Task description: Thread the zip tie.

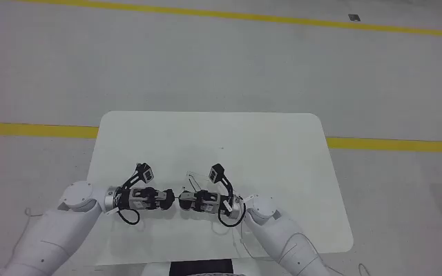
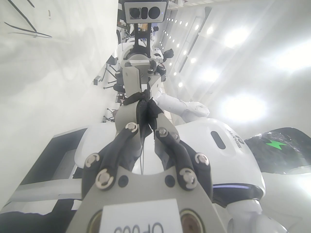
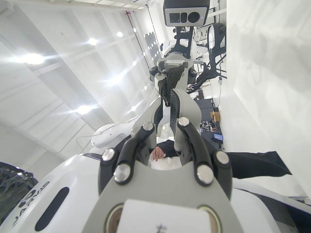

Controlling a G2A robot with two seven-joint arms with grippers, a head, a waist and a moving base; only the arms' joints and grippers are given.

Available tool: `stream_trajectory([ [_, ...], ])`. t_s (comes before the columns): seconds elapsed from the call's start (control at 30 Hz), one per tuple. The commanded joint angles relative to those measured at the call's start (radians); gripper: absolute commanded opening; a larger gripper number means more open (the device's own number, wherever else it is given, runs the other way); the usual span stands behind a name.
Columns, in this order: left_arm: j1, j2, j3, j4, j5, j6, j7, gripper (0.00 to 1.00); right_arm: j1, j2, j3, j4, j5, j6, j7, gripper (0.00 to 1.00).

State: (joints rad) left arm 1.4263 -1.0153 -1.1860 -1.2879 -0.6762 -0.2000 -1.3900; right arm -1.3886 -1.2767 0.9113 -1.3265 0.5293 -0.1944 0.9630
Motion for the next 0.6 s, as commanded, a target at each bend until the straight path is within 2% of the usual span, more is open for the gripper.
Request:
stream_trajectory([
  [0.0, 0.0, 0.0, 0.0, 0.0, 0.0, 0.0, 0.0, 0.0, 0.0, 0.0, 0.0, 0.002, 0.0, -0.001, -0.001, 0.1],
  [0.23, 0.0, 0.0, 0.0, 0.0, 0.0, 0.0, 0.0, 0.0, 0.003, 0.002, -0.002, 0.004, 0.002, -0.001, -0.004, 0.08],
  [0.33, 0.0, 0.0, 0.0, 0.0, 0.0, 0.0, 0.0, 0.0, 0.003, 0.003, -0.003, 0.004, 0.002, -0.001, -0.006, 0.0],
  [0.57, 0.0, 0.0, 0.0, 0.0, 0.0, 0.0, 0.0, 0.0, 0.005, 0.005, -0.005, 0.003, -0.002, -0.001, -0.01, 0.0],
])
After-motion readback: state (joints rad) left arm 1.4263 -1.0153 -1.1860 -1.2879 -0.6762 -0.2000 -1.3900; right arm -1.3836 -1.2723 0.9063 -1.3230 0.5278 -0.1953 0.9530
